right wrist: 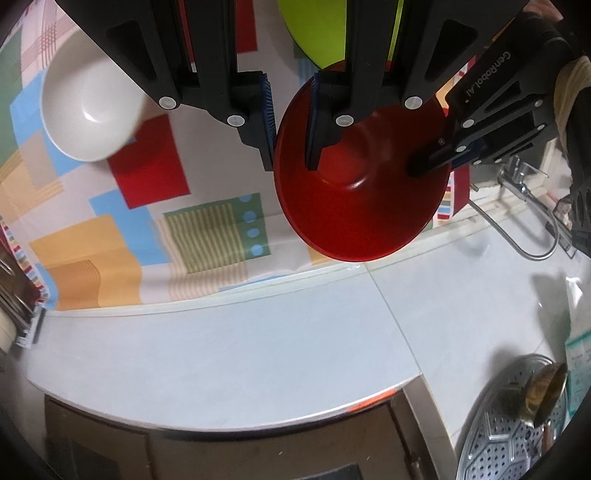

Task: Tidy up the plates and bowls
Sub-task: 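Lift the red bowl and carry it over the white bowl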

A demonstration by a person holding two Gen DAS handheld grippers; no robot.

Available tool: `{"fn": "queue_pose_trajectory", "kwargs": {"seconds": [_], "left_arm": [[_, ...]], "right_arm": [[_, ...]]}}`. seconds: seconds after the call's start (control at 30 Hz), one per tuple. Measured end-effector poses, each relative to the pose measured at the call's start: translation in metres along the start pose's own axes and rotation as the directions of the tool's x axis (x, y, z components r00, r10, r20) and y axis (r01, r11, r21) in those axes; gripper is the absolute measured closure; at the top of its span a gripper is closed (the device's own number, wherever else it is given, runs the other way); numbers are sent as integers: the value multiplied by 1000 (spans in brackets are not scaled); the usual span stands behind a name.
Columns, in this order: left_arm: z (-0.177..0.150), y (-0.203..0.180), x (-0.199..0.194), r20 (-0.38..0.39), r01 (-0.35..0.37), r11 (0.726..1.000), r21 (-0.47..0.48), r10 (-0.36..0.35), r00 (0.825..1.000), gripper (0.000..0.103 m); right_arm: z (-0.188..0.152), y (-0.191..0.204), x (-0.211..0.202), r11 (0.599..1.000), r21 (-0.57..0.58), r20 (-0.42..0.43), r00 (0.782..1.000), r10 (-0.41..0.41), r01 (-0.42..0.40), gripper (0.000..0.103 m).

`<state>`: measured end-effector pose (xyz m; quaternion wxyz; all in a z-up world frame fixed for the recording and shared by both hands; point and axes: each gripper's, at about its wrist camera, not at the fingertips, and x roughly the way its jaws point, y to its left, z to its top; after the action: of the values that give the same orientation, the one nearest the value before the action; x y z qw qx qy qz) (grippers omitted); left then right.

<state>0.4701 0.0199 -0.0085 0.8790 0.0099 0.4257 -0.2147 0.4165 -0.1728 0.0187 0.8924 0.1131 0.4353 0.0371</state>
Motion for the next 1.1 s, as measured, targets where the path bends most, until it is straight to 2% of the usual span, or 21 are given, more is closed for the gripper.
{"fn": "queue_pose_trajectory", "kwargs": {"seconds": [0.53,1.1], "left_arm": [[-7,-80,-11,11,79,996,37,-80,997,90],[-8,-149,7,-24,107,991,82,-105,994,89]], "right_arm": [[-21,-62,-60,996,68,46,997,-68,65,86],[-29,-130,-81,988,125,39,994,-101,95,86]]}}
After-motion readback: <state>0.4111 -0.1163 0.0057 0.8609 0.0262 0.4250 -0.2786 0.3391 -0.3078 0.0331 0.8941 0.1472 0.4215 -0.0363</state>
